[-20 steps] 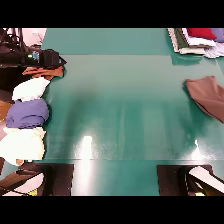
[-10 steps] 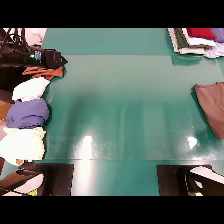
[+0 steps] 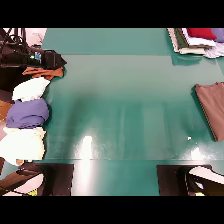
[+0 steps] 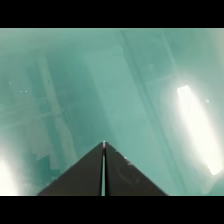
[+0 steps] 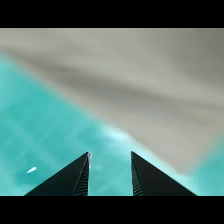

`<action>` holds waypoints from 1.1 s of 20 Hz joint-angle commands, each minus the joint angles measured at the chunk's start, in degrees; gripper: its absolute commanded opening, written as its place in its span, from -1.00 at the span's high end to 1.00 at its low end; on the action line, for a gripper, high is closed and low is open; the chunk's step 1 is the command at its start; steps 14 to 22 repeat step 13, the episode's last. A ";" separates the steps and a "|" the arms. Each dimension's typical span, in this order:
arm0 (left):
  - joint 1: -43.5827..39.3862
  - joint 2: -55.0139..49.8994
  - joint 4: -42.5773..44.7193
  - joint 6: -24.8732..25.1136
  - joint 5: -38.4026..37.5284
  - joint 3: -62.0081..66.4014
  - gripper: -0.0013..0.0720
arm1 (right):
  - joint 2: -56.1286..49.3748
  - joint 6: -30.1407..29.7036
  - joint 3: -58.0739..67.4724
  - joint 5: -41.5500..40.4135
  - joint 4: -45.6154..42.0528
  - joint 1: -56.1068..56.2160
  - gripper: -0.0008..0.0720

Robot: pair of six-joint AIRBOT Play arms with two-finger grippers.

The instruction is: Fold the shirts.

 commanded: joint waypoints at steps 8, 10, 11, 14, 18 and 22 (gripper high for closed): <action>0.00 0.04 -0.07 0.42 3.76 0.02 0.89 | 0.70 -1.84 5.33 3.58 8.57 22.43 0.93; 0.00 0.04 -0.04 0.42 4.48 0.00 0.89 | 0.76 -1.81 6.01 4.07 8.70 24.28 0.93; 0.00 0.04 -0.07 0.42 4.68 0.02 0.89 | 1.09 -1.81 5.68 3.96 8.68 24.98 0.93; 0.00 0.02 -0.09 0.42 4.63 0.00 0.89 | 1.31 -1.81 5.44 4.09 8.70 25.57 0.93; 0.00 0.02 -0.09 0.42 4.63 0.00 0.89 | 1.31 -1.81 5.44 4.09 8.70 25.57 0.93; 0.00 0.02 -0.09 0.42 4.63 0.00 0.89 | 1.31 -1.81 5.44 4.09 8.70 25.57 0.93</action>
